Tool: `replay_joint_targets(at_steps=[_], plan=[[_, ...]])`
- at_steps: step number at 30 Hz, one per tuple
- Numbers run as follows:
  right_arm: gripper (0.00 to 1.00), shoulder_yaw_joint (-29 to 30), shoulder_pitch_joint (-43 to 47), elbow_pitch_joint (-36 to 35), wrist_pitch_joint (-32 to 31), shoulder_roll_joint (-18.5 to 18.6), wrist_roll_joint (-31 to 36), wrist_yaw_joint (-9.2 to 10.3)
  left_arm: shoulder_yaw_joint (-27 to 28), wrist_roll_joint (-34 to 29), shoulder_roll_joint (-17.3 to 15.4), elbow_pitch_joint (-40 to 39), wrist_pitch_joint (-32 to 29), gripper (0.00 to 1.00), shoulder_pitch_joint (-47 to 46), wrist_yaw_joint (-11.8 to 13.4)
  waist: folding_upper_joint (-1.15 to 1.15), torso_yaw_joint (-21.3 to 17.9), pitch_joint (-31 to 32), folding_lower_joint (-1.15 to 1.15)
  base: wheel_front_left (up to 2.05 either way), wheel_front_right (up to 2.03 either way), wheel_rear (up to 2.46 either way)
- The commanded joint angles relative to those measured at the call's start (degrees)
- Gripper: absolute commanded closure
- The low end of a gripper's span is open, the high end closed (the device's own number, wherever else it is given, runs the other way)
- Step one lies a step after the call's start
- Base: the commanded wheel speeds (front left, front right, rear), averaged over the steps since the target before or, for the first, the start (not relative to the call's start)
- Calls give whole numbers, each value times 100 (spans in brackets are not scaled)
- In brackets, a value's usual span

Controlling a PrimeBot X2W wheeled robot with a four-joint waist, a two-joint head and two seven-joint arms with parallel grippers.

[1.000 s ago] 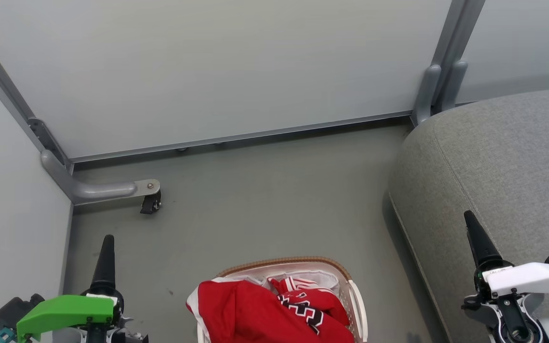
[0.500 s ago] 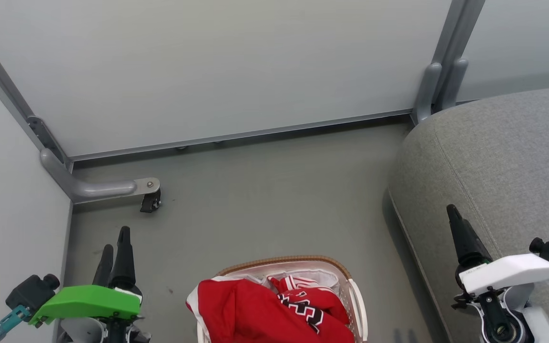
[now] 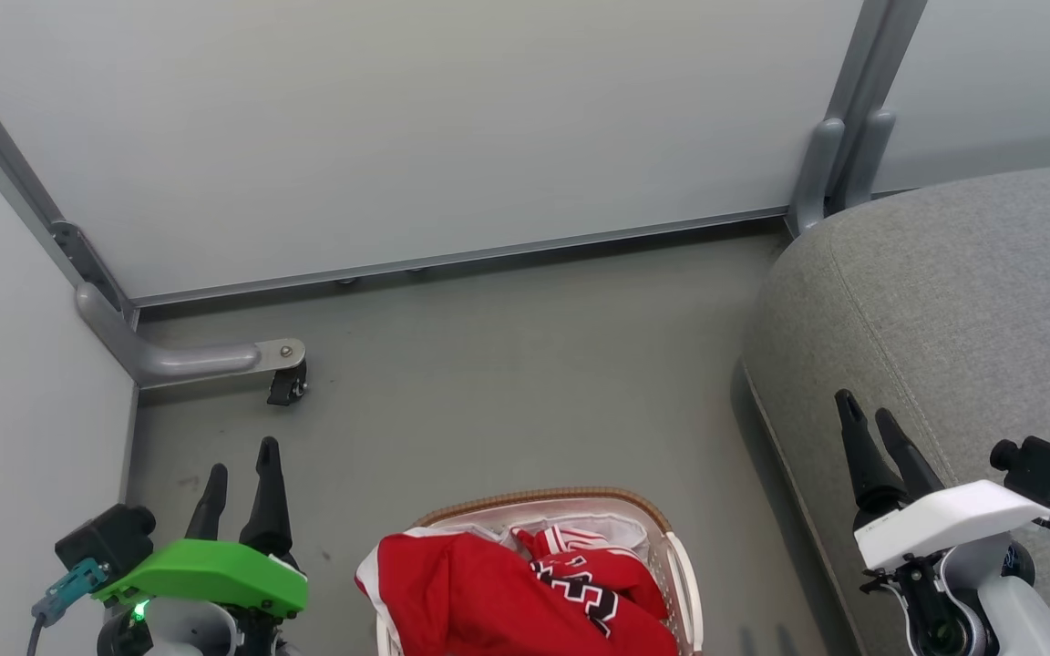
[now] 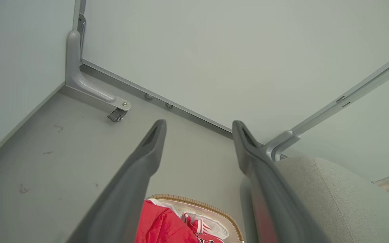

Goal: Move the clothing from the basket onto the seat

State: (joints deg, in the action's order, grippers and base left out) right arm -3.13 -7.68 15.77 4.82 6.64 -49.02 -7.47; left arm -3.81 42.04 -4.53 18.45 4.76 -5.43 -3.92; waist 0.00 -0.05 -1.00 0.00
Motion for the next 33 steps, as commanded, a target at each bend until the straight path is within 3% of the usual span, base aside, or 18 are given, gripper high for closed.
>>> replay_joint_targets(at_steps=[1,13,33], plan=[[0,7,-135,-46,66,71,258,-2,-52,-204,-86,-47,67,0,-165,63,0,2,-2,0,0,0,0],[0,60,-88,-51,268,-33,1331,-2,-286,-892,-149,-78,265,0,-87,270,0,3,-21,0,0,0,0],[0,221,88,136,558,-119,2572,-2,-230,-1924,-8,-126,560,0,107,167,0,9,13,0,0,0,0]])
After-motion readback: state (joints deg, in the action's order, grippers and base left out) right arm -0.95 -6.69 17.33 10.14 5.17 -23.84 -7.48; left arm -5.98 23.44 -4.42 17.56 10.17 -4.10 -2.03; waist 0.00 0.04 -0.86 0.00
